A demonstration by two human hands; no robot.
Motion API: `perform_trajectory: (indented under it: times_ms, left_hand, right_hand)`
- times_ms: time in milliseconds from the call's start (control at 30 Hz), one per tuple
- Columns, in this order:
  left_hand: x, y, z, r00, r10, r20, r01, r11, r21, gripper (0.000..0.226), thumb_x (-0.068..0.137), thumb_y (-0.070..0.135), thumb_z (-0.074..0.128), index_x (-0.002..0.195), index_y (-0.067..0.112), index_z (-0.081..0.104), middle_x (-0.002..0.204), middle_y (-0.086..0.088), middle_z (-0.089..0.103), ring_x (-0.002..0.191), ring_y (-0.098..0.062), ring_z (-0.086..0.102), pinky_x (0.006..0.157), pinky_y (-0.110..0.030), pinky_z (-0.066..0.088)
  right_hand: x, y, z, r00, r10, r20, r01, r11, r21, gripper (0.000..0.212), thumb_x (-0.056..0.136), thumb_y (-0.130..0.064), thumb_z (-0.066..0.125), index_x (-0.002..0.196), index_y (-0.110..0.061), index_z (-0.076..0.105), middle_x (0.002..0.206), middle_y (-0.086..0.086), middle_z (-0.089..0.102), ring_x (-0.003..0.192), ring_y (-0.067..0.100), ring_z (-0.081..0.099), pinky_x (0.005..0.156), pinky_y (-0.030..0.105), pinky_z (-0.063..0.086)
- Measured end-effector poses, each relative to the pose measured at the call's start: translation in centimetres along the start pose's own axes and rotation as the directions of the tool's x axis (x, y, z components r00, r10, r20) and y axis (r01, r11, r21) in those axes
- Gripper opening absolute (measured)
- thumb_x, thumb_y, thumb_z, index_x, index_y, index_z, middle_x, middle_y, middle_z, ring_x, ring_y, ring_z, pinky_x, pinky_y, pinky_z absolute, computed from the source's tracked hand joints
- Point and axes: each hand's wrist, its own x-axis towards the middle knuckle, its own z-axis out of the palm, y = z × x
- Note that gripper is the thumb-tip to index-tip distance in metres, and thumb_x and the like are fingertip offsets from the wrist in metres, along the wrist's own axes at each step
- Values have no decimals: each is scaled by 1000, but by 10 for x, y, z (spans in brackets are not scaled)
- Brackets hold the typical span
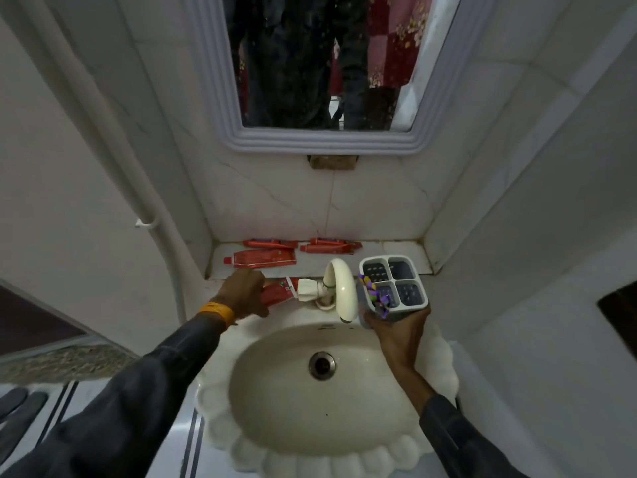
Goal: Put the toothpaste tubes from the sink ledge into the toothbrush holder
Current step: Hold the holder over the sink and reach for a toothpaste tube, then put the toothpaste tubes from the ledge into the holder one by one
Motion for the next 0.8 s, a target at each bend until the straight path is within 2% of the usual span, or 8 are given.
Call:
perform_trajectory:
  times_ms: [67,200,300,367,433,500,667,800]
  left_hand:
    - [-6,-3,-25,995,7,-99,-15,996,-88,44,70,43,82,104,17,72,96,-5,75,74,-19,63,72,-27,52]
    - [-4,18,-78,972,-69,-225,-40,893,-448,42,67,33,87,101,16,69,87,0,70,75,-17,65,58,-19,46]
    - [9,66,-93,966,-2,-258,-174,736,-655,42,71,26,87,105,10,67,93,-2,70,78,-13,67,61,-19,53]
    - [18,100,-96,942,93,-324,-290,712,-640,42,73,31,84,106,10,69,96,-5,72,78,-15,69,66,-30,60]
    - [28,126,-98,925,160,-346,-354,695,-626,38,74,32,83,104,11,71,96,-6,73,74,-18,72,64,-35,63]
    - [37,141,-101,917,191,-350,-382,675,-631,37,76,27,83,106,9,71,97,-9,74,69,-19,74,60,-30,62]
    - [55,154,-93,927,206,-313,-370,642,-672,26,78,22,81,94,4,70,85,-9,75,66,-13,71,61,-21,60]
    - [63,160,-84,936,217,-279,-349,685,-640,31,81,25,79,99,2,69,90,-14,76,70,-21,76,65,-33,64]
  right_hand:
    - [0,2,1,1000,-2,3,2,1000,9,116,57,3,106,150,-2,37,148,10,58,130,22,63,108,39,57]
    - [3,5,5,999,-31,26,29,998,61,114,58,4,105,150,-3,37,150,11,57,133,21,63,108,23,57]
    - [6,5,6,997,-50,54,45,996,83,114,56,5,105,148,-8,39,146,5,58,127,0,65,106,18,56]
    - [7,5,6,996,-58,68,52,996,77,115,56,7,105,148,-9,38,148,7,58,128,-5,63,108,22,56]
    - [9,6,6,996,-60,59,57,996,62,116,56,4,106,149,-8,38,151,12,59,133,14,65,112,31,56]
    - [10,8,6,996,-68,57,65,996,53,115,55,1,107,148,-12,40,151,11,60,136,24,64,112,34,56]
    - [13,6,7,997,-61,57,58,997,52,111,54,2,107,142,-15,41,147,9,62,131,24,67,105,21,57]
    - [10,8,8,998,-48,48,46,998,44,114,54,2,106,142,-21,38,145,8,61,131,26,66,104,21,55]
